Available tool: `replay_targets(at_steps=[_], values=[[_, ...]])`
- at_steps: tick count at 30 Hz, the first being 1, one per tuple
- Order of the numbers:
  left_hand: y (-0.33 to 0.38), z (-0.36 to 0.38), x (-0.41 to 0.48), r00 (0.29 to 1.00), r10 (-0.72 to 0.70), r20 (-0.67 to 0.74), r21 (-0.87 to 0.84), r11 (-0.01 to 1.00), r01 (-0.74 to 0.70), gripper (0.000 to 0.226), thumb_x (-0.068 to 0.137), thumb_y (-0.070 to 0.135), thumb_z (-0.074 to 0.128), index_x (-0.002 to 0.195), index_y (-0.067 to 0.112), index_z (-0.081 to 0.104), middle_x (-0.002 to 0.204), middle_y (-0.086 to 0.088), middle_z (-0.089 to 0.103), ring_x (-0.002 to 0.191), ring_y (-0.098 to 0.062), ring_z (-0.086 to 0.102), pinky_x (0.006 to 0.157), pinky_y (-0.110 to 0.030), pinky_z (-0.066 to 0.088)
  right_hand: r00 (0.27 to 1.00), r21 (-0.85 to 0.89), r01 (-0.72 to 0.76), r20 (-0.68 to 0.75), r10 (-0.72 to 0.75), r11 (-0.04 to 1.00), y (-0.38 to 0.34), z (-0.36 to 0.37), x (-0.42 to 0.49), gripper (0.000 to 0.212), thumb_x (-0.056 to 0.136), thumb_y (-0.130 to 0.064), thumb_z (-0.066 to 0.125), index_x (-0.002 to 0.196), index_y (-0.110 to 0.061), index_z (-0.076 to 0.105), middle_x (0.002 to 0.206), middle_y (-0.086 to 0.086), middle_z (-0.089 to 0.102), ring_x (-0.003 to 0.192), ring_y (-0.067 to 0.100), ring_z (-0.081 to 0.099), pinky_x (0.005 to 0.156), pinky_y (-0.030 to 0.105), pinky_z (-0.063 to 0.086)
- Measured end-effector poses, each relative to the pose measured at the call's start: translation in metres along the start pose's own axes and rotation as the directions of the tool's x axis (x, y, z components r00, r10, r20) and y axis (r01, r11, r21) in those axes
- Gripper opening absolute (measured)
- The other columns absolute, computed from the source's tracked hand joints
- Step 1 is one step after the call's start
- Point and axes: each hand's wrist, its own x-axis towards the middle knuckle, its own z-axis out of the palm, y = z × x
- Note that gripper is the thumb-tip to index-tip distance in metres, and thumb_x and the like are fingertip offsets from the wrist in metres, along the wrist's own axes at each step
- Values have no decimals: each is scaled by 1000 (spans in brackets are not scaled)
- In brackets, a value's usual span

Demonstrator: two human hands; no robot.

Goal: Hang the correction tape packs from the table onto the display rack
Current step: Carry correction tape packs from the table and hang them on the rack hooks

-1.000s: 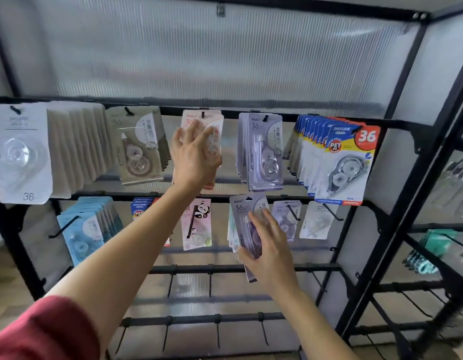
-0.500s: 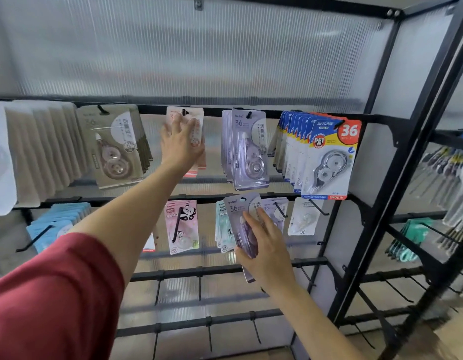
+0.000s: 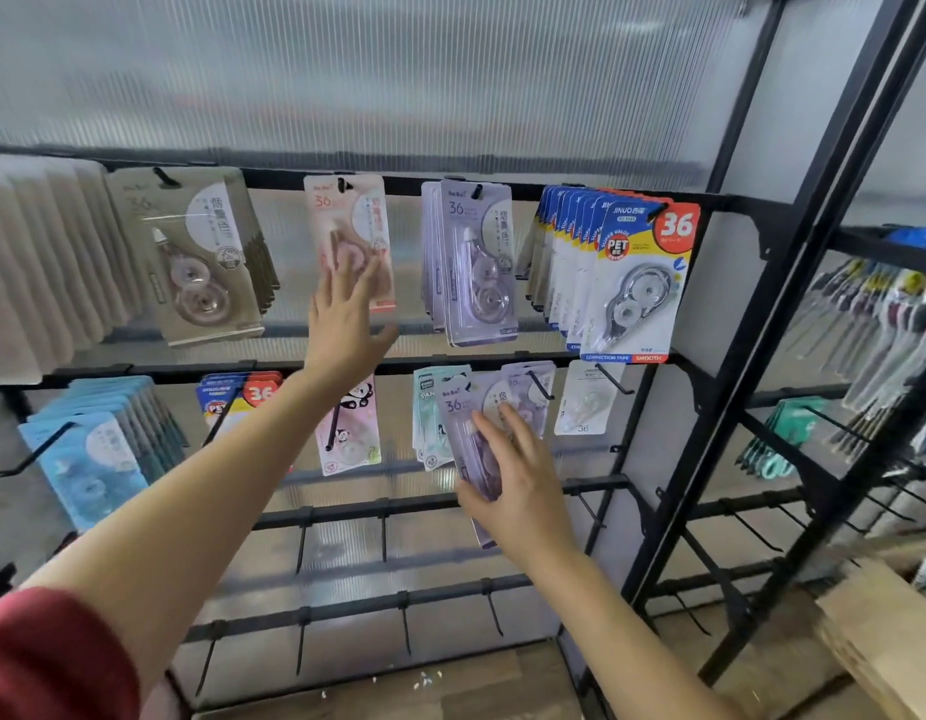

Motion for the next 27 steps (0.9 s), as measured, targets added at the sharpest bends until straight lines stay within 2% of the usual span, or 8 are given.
replay_targets(at_steps=[8,17,22,27], values=[[7,30,-68,991,26,133,-46,999,-20,71,95,40,52,152,27,12,161,-1,-4,147,-25,-7,118,-41,-1,991,8,-120,-58,120,993,4,-3,-29,67,85,-25,68,144,-23,37,155,4,21,142,22,24,111,43,32],[29,66,-101,972,53,227,-144,989,-20,65,97,42,46,152,29,14,161,1,-3,147,-23,-8,117,-41,-3,970,-46,-228,-98,223,973,36,-16,-44,66,85,-25,68,144,-21,38,156,5,20,141,24,25,106,46,38],[51,93,-99,971,29,238,-125,992,1,64,98,42,43,152,28,12,161,-1,0,147,-23,-7,117,-39,-3,971,-87,-236,-57,231,968,71,-21,-32,66,85,-27,67,144,-20,38,156,7,20,140,27,25,108,45,35],[67,117,-88,972,-34,234,-38,998,44,65,98,43,42,152,27,11,161,0,2,147,-24,-6,119,-41,-1,986,-112,-167,-11,167,980,106,-22,-2,65,84,-27,68,143,-18,40,156,10,21,138,30,29,108,41,33]])
